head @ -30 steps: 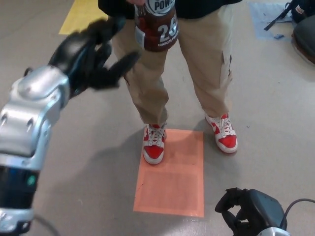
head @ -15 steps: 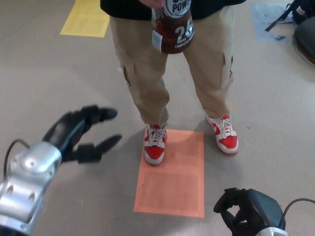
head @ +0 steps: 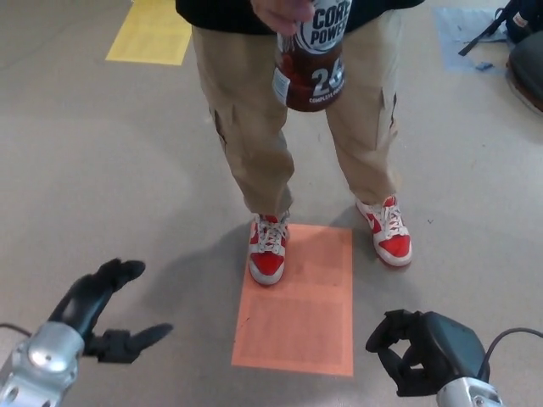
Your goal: The robot recieved a bottle of protein shake from a person using its left hand and then shake the protein up and down 2 two times and hand it back to the person
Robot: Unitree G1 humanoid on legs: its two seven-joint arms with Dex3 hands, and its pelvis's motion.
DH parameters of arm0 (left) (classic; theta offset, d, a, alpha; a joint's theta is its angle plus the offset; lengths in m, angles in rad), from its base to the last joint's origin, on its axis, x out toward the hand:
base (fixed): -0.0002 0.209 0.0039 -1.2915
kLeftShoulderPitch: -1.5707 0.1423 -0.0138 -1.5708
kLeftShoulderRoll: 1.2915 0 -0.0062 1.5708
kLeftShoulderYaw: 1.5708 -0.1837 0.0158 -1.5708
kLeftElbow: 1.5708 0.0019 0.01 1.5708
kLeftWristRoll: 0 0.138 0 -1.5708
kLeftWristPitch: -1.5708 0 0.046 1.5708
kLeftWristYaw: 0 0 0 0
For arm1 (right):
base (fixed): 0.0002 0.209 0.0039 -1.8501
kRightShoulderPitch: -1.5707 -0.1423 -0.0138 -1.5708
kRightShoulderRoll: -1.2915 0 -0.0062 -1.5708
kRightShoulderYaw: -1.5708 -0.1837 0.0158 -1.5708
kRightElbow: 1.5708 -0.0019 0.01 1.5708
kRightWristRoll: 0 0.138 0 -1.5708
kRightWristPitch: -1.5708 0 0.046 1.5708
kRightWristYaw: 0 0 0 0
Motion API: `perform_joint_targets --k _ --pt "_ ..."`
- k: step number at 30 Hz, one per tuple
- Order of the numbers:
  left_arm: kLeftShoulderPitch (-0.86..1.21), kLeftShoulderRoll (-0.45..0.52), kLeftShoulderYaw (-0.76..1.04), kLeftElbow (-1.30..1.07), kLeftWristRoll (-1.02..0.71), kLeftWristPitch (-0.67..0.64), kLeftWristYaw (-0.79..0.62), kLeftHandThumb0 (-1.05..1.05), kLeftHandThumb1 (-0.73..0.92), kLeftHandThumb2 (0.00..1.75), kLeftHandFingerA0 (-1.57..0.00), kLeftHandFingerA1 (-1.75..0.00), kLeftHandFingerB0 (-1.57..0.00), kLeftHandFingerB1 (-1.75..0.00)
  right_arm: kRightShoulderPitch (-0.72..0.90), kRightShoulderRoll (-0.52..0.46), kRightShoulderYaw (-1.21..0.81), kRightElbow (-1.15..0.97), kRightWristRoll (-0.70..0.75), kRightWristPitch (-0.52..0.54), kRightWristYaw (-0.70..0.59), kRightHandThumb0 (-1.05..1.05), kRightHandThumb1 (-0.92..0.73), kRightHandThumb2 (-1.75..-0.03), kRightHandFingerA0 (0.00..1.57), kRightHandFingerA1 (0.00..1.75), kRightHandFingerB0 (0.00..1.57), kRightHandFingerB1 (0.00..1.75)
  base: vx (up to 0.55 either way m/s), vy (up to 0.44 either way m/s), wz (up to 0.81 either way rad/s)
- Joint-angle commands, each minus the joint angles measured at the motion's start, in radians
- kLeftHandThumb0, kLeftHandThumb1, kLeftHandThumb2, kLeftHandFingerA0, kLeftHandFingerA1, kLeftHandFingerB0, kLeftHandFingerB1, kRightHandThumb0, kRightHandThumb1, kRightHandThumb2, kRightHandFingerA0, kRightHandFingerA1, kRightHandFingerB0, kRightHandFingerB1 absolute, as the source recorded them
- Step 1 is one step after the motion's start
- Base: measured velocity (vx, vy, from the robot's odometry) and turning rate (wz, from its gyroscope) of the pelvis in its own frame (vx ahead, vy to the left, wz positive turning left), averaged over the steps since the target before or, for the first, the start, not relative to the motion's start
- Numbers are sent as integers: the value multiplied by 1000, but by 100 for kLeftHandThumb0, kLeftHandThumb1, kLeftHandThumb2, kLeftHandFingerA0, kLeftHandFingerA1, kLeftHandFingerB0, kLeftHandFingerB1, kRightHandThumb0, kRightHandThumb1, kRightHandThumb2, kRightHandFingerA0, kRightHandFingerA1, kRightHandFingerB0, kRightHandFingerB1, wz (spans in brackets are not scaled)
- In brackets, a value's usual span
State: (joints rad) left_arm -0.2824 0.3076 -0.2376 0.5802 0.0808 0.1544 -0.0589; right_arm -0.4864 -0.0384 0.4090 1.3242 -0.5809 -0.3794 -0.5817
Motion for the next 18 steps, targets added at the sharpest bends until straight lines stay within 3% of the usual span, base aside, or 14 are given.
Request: perform_joint_targets --k 1,4,5,10,16,17,18 --pt "-22 49 -90 376 243 -516 370 -46 38 72 -36 -51 -1 -19 -70 -36 -30 1 24 15 17 -48 -52 -111 89 79 94 74 0 0 0" --pt "-45 45 -94 408 239 -526 378 -46 38 71 -36 -51 -1 -16 -80 -43 -35 1 27 20 20 -48 -53 -109 89 79 94 75 0 0 0" --pt "-49 41 -88 421 229 -533 375 -42 48 54 -41 -39 0 -20 -81 -45 -36 1 26 16 19 -50 -52 -111 89 80 93 76 0 0 0" --pt "-72 32 -58 475 182 -577 347 -39 47 54 -39 -38 0 -20 -95 -45 -34 5 21 28 24 -51 -50 -113 84 82 90 81 0 0 0" --pt "-110 34 -70 534 188 -571 334 -43 52 57 -39 -37 -1 -18 -106 -37 -32 8 17 31 30 -50 -51 -109 88 79 95 74 0 0 0" --pt "-116 34 -73 542 192 -572 342 -48 40 73 -34 -48 -1 -17 -109 -37 -35 8 20 32 33 -51 -49 -113 87 85 91 82 0 0 0" --pt "-122 34 -78 549 198 -574 352 -48 40 73 -34 -48 -1 -17 -112 -36 -38 8 22 34 37 -51 -49 -113 87 85 91 82 0 0 0"
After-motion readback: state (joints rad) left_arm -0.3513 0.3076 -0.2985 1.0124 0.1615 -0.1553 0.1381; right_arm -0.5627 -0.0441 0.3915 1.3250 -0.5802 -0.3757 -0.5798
